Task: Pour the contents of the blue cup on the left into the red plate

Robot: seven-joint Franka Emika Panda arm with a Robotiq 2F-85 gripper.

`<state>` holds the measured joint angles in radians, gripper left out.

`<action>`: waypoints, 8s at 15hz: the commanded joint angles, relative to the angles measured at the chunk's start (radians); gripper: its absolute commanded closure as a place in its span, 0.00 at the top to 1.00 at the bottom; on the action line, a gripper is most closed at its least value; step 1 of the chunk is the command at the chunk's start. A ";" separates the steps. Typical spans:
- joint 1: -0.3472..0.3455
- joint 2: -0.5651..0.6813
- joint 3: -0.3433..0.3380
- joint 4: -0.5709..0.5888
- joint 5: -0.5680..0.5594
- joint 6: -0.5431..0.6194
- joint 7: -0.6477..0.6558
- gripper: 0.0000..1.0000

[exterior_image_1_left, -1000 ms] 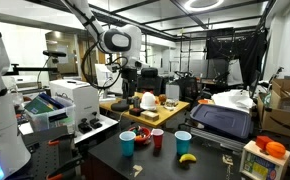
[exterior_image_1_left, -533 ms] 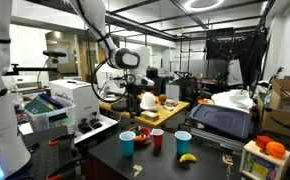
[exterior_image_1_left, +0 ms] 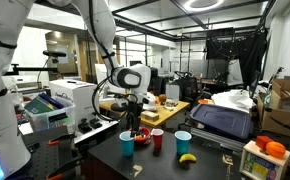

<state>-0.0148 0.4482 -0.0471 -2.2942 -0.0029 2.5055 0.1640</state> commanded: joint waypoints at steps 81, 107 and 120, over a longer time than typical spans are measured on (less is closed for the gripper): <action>0.278 0.102 -0.080 0.446 -0.514 -0.280 0.159 0.01; 0.316 0.134 0.005 0.409 -0.661 0.074 0.188 0.01; 0.368 0.116 -0.258 0.237 -0.754 0.593 0.347 0.01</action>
<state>0.3034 0.5994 -0.2250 -1.9810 -0.7112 3.0140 0.4269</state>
